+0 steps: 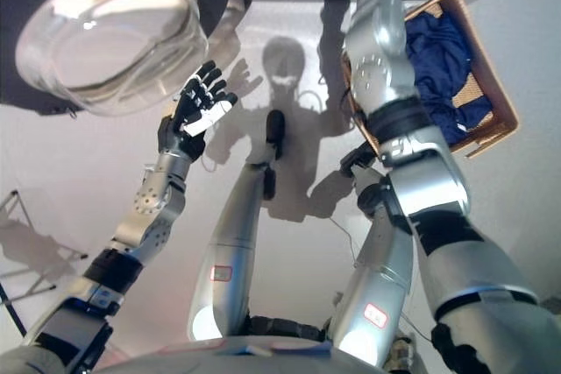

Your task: Put the clothes in the basket into the washing machine.

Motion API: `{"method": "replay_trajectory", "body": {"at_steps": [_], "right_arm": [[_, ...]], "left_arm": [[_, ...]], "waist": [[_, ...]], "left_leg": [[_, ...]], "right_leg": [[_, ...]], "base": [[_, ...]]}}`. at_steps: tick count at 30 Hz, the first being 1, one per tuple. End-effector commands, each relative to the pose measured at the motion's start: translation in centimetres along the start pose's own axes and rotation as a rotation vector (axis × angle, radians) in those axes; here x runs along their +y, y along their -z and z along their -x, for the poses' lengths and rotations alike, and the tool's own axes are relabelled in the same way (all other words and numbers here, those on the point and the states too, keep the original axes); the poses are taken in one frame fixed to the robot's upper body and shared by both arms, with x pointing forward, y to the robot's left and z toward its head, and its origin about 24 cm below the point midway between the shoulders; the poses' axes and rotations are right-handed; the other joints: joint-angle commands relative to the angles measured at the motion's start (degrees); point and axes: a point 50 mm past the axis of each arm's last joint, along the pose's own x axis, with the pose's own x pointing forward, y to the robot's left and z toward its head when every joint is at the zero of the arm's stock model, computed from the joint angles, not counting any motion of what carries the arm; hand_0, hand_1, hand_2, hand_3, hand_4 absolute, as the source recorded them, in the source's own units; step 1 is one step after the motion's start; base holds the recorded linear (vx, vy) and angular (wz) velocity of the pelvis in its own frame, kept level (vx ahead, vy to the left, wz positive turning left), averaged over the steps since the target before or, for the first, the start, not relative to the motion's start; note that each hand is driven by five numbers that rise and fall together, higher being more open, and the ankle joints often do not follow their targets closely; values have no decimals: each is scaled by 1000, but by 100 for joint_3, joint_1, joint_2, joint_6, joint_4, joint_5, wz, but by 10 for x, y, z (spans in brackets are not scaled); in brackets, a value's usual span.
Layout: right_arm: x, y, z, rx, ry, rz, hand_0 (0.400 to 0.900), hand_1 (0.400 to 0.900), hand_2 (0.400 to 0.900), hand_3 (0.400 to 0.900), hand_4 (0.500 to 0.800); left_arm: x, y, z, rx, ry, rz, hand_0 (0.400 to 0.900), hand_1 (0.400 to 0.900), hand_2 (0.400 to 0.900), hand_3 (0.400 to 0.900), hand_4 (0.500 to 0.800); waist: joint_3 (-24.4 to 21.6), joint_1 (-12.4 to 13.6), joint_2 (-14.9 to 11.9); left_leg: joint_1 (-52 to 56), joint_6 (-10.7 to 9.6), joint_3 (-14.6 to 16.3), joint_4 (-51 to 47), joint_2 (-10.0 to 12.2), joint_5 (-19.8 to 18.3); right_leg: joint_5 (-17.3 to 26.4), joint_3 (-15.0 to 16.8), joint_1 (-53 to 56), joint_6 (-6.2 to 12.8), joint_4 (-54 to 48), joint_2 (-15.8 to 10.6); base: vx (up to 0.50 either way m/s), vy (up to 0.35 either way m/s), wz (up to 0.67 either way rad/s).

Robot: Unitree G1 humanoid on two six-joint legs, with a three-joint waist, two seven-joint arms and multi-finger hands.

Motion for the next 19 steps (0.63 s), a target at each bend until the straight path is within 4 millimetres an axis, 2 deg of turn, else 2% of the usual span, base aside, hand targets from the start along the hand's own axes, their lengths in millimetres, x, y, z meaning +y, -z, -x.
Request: {"method": "replay_trajectory", "body": {"at_steps": [1,2,3,4,8,10,11,12,13,14,19], "right_arm": [[-8,22,31,-2,-84,84,900,900,900,900,800],[-29,49,55,90,-62,121,900,900,900,900,800],[-39,64,70,143,-47,129,900,900,900,900,800],[-50,80,89,203,-16,114,900,900,900,900,800],[-89,128,156,440,77,145,900,900,900,900,800],[-115,150,195,599,135,239,900,900,900,900,800],[-129,158,215,678,172,291,900,900,900,900,800],[-129,158,215,678,172,292,900,900,900,900,800],[-150,169,250,793,277,304,900,900,900,900,800],[-161,173,269,855,345,325,900,900,900,900,800],[-188,181,337,1080,504,352,900,900,900,900,800]], "left_arm": [[13,39,32,117,-100,22,900,900,900,900,800],[17,54,40,184,-135,36,900,900,900,900,800],[17,62,46,217,-151,42,900,900,900,900,800],[20,74,53,268,-178,52,900,900,900,900,800],[32,112,86,452,-288,101,900,900,900,900,800],[40,130,105,552,-345,125,900,900,900,900,800],[43,138,114,597,-363,121,900,900,900,900,800],[43,138,115,597,-363,121,900,900,900,900,800],[47,148,130,661,-404,135,900,900,900,900,800],[49,153,138,704,-415,118,900,900,900,900,800],[55,168,164,843,-415,36,900,900,900,900,800]], "waist": [[-982,-344,6],[-1063,-440,-71],[-1089,-494,-116],[-1086,-570,-165],[-1238,-737,-332],[-1332,-775,-388],[-1400,-780,-409],[-1371,-779,-408],[-1538,-772,-410],[-1618,-783,-407],[-2038,-809,-424]], "left_leg": [[577,17,213,-575,-225,-217],[1012,20,203,-843,-240,-177],[1269,7,196,-977,-235,-151],[1489,52,270,-1152,-242,57],[2599,14,325,-1591,-218,92],[3205,-29,382,-1863,-191,136],[3481,-64,422,-2029,-177,170],[3526,-65,420,-2052,-176,178],[3978,-96,470,-2340,-169,214],[4225,-115,516,-2518,-172,252],[5055,-135,701,-3087,-135,328]], "right_leg": [[89,-27,365,1189,-550,286],[156,-52,755,1202,-857,377],[201,-70,1041,1215,-1043,430],[438,-165,1311,1134,-1322,475],[572,-185,2577,1176,-2067,737],[633,-185,3257,1204,-2434,880],[678,-202,3583,1235,-2656,935],[688,-205,3629,1236,-2681,943],[737,-245,4134,1271,-3010,1019],[794,-257,4401,1302,-3207,1047],[902,-209,5230,1347,-3745,1170]], "base": [[110,48,-41],[114,7,-21],[64,48,-25],[47,39,-13],[155,19,-21],[173,8,-22],[107,-8,-12],[137,-12,-15],[142,-4,-10],[199,2,-16],[143,8,-9]]}}
